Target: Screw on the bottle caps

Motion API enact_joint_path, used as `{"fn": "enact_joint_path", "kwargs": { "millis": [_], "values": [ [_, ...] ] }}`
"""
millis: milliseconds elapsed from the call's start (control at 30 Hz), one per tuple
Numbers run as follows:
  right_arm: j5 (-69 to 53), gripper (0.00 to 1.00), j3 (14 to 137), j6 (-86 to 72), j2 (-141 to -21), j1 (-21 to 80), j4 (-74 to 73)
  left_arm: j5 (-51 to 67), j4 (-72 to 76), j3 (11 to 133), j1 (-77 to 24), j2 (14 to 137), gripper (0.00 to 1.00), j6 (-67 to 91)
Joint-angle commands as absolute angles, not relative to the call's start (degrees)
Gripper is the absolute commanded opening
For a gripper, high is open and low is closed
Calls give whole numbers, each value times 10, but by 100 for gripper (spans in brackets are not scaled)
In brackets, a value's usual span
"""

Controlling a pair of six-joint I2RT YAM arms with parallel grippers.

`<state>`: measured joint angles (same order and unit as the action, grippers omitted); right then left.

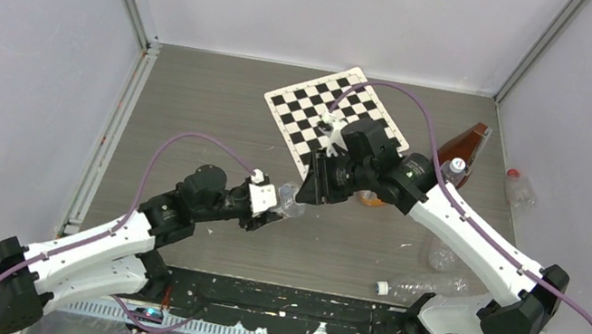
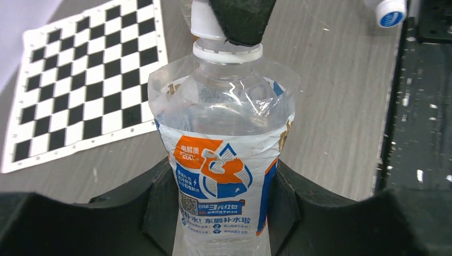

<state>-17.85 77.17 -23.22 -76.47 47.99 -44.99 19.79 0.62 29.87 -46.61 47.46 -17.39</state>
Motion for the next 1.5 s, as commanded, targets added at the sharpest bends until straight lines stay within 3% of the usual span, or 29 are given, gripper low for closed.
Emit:
{"fn": "enact_joint_path", "kwargs": {
  "millis": [0, 200, 267, 400, 467, 533, 733, 1100, 1433, 1467],
  "values": [
    [-157, 21, 796, -394, -790, 500, -414, 157, 236, 323, -514, 472, 13, -209],
    [-95, 28, 806, -495, -790, 500, -447, 74, 264, 303, -562, 487, 12, -246],
    [-84, 35, 808, -499, -786, 500, -450, 60, 266, 296, -566, 489, 12, -244],
    [-73, 53, 837, -440, -766, 500, -449, 15, 243, 279, -566, 482, 11, -207],
    [-71, 76, 855, -391, -755, 500, -456, -20, 218, 269, -566, 473, 10, -172],
    [-72, 90, 873, -341, -745, 501, -466, -30, 183, 266, -564, 466, 10, -150],
    [-86, 99, 912, -219, -710, 500, -487, -9, 86, 274, -548, 465, 9, -92],
    [-232, 94, 830, 173, -625, 490, -516, 253, 20, 308, -471, 457, 8, -47],
    [-372, 82, 796, 281, -630, 473, -527, 432, 35, 339, -454, 470, 9, -56],
    [-376, 77, 796, 288, -636, 473, -532, 442, 34, 342, -455, 472, 9, -57]
  ]
}}
